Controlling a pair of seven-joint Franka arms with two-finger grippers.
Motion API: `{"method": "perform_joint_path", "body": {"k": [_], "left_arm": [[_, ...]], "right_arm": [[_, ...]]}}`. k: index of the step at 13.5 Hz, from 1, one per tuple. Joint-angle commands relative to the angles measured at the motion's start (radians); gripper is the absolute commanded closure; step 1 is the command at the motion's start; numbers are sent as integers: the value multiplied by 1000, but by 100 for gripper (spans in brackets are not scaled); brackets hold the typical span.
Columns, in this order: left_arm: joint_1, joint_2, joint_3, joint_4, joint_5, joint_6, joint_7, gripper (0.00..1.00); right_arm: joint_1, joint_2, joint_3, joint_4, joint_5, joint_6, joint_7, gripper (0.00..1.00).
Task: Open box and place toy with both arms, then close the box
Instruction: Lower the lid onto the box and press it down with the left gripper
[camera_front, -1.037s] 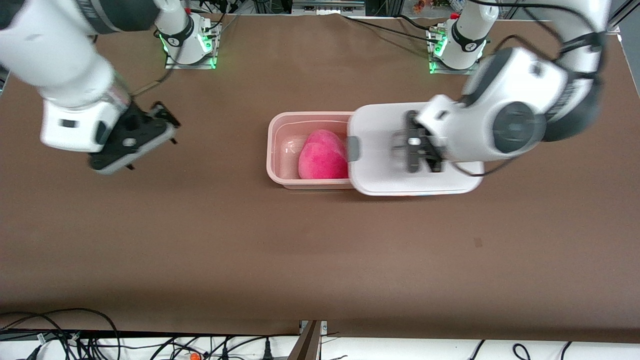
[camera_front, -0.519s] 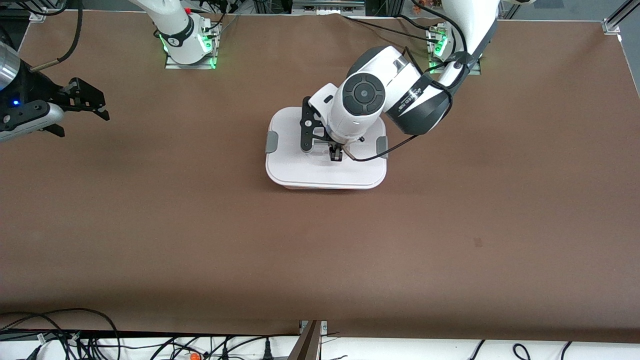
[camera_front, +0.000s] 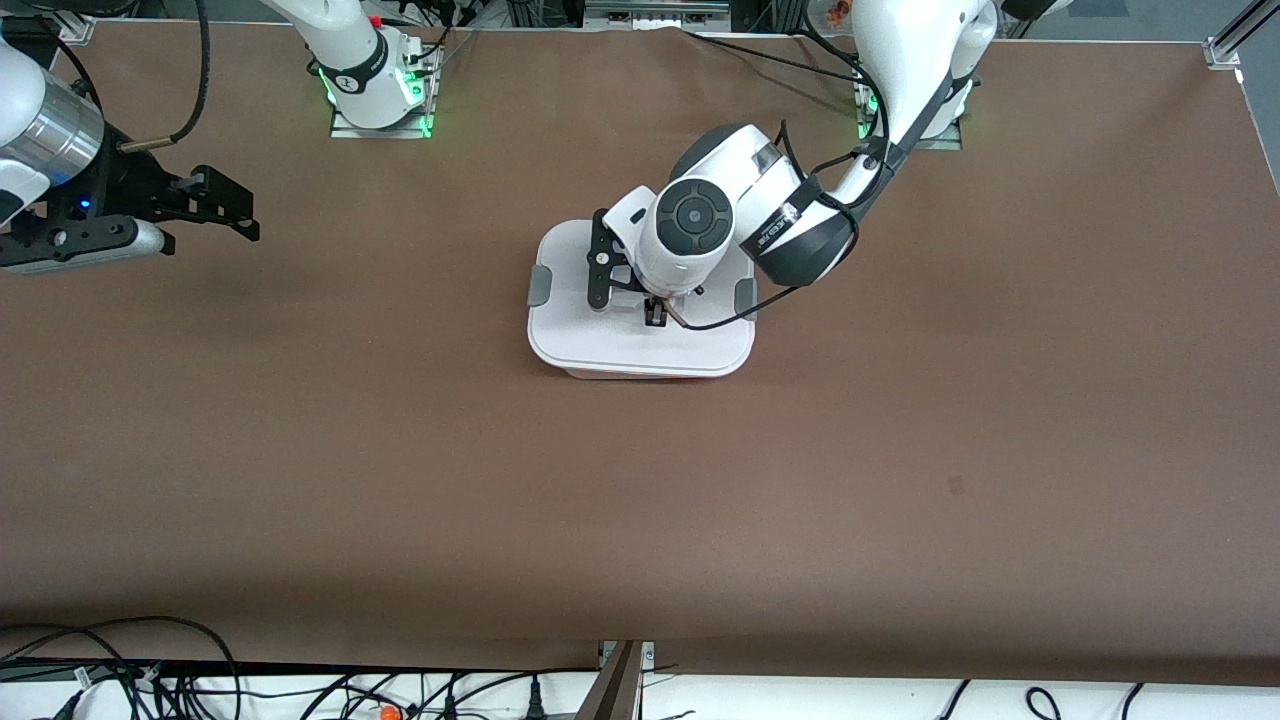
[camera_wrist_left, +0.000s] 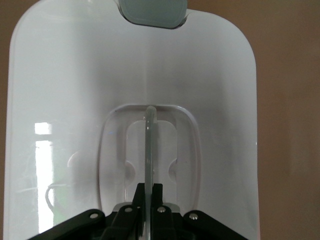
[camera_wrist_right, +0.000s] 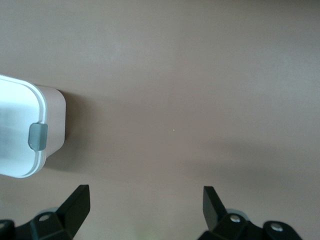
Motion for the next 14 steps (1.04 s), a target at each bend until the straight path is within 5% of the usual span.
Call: {"method": "perform_joint_path", "body": {"k": [1, 14], "left_arm": [[0, -27, 6, -82, 0, 26, -22, 100], [-7, -63, -8, -96, 1, -31, -179, 97]], "right_arm": [[-22, -26, 18, -10, -10, 9, 52, 0], [-10, -2, 30, 74, -82, 1, 97, 0]]}}
